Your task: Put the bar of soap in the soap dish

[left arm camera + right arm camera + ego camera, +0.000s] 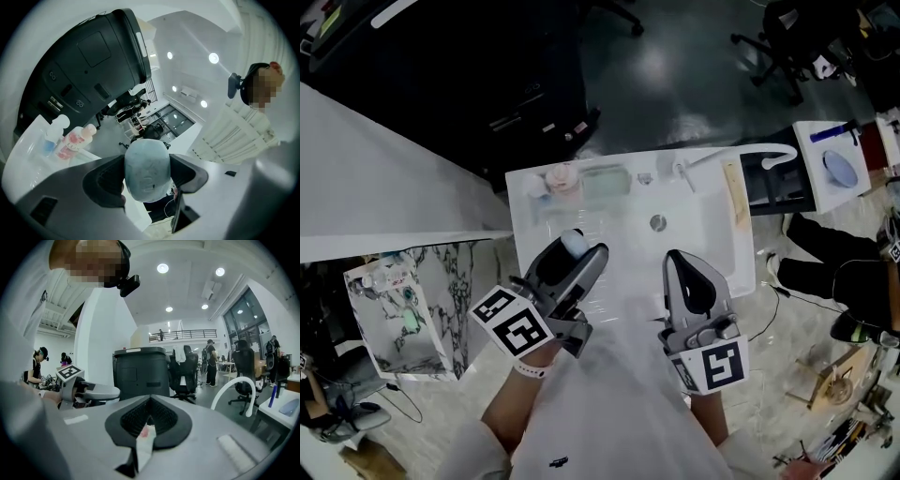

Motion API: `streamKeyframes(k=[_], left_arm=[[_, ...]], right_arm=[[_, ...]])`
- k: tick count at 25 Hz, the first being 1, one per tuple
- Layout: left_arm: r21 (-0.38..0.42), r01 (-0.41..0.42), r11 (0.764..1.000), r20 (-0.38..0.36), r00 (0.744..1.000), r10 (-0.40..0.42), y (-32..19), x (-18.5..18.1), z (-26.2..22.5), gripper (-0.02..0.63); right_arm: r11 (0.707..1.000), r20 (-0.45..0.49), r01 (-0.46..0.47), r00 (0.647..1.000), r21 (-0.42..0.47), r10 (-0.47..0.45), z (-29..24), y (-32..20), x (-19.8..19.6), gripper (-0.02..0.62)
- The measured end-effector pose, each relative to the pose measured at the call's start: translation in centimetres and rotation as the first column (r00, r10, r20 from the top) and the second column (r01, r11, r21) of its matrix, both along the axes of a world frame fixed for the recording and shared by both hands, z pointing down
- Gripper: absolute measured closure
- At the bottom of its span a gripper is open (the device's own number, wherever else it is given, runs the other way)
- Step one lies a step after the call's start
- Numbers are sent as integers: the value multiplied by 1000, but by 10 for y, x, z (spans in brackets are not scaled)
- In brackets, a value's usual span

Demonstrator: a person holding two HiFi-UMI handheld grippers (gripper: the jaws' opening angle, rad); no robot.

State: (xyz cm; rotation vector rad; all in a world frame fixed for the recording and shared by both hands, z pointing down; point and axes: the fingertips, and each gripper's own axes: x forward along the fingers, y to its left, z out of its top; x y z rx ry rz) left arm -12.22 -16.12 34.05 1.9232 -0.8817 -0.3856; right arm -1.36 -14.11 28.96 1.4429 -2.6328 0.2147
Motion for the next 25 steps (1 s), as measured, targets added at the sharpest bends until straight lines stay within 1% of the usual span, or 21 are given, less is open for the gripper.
streamKeyframes(k=[7, 14, 25], left_arm=[[-25, -13, 1000, 15, 1000, 13, -14, 8, 16, 313], [-51, -17, 999, 49, 999, 19, -25, 16, 30, 311], [-81, 3, 997, 113, 994, 6, -48, 28, 61, 311]], right_arm=[[1000, -1, 17, 1000, -25, -18, 15, -11, -1, 589], [999, 14, 14, 1000, -49, -13, 26, -27, 6, 589], [998, 36, 27, 999, -64, -25, 43, -51, 15, 589]])
